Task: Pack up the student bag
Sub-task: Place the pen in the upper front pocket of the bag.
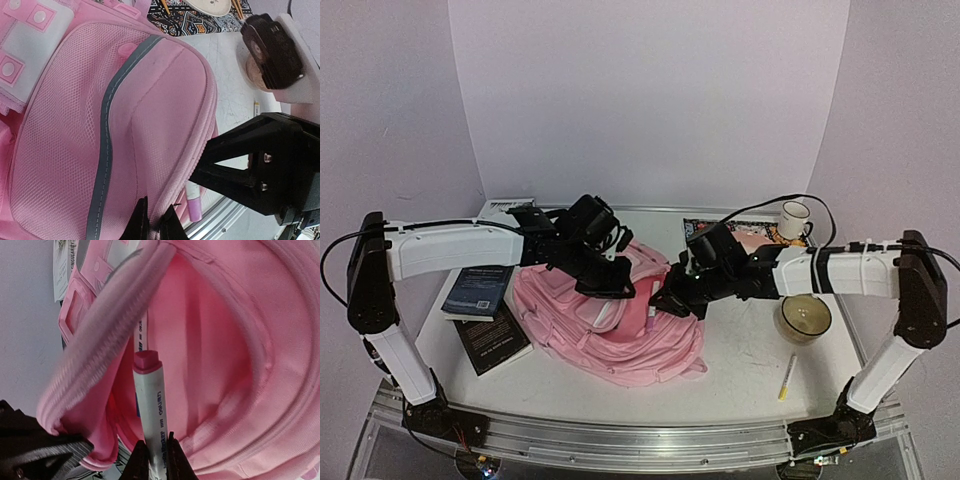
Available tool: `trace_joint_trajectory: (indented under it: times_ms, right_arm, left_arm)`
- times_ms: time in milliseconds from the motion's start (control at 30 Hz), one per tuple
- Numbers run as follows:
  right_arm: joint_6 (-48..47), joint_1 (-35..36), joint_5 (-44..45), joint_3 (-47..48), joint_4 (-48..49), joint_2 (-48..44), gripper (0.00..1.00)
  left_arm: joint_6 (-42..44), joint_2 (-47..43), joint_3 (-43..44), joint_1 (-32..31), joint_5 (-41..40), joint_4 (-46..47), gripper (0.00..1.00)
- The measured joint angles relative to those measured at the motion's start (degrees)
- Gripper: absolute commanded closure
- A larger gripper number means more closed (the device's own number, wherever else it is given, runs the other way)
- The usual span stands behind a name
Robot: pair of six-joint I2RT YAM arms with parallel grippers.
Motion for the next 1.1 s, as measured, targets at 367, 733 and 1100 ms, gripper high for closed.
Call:
trace_joint_trajectory:
  times_ms: [367,733,1100]
  right_arm:
    - [4.6,0.3,0.7,5.0,1.6,6.6,0.67]
    - [0.8,0.3,2.9,3.6,-1.1,4.9,0.51]
    - [-6.9,0.3,12.0,-0.4,-15.9,-6.4,0.28]
  left_arm:
    - [-1.1,0.0,0.0,0.0,0.9,0.3,1.00]
    - [-1.2,0.0,0.0,-0.2,-1.5,0.5,1.00]
    - [-1.2,0.0,-0.2,-0.2,-3.8,1.1,1.00]
